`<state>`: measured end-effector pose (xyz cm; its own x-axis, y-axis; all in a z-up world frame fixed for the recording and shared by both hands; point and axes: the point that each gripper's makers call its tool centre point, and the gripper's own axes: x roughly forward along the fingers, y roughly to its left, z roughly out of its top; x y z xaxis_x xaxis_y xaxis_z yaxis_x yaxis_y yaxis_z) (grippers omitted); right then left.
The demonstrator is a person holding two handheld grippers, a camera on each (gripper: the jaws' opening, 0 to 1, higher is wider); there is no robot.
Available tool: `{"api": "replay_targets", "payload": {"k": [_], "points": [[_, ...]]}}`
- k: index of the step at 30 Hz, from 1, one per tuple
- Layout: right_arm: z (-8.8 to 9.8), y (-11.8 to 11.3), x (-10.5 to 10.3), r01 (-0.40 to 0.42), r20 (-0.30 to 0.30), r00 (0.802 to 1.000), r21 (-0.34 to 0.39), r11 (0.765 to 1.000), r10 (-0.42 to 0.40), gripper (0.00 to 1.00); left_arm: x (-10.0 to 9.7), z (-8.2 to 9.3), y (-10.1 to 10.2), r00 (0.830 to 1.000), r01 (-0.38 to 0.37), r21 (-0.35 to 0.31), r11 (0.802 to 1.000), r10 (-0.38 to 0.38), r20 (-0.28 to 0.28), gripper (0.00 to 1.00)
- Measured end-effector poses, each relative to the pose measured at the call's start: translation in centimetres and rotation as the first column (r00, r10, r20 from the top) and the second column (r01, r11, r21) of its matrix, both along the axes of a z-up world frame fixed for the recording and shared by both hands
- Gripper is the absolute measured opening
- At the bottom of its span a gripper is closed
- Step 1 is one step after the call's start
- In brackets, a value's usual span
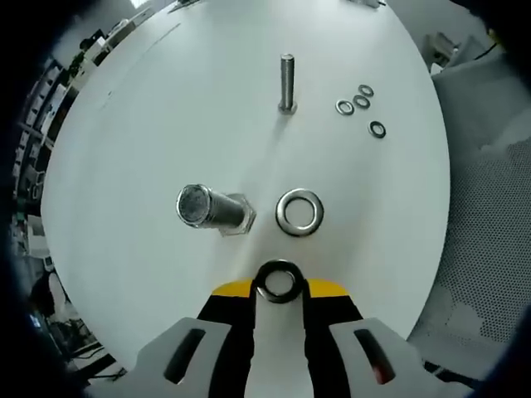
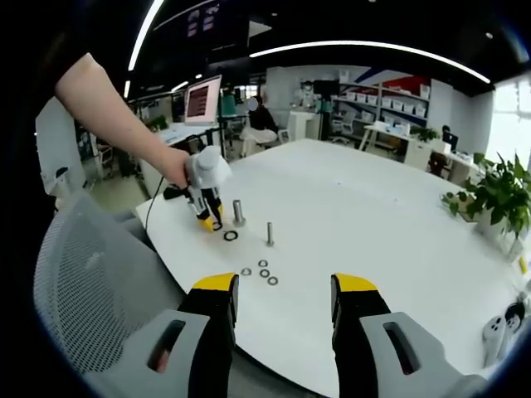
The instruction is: Place the washer onto the threaded stud by aligning its center hole with the stud, sliding it down to the base, and recovering from edge contact or off-axis alignment until the washer reaches the visible bottom stop.
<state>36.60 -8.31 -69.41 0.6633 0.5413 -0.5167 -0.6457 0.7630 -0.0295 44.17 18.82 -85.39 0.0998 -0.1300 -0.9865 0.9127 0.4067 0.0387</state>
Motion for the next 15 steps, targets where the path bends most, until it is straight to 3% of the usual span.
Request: {"api": "replay_targets", "payload": {"k": [15], "points": [[-0.1, 0.2, 0.0, -0.015, -0.002, 1.000, -0.002, 1.000, 0.015, 0.47, 0.4, 3.6, -0.3, 0.997, -0.012, -0.092, 0.996, 0.019, 0.076, 0.19]]}}
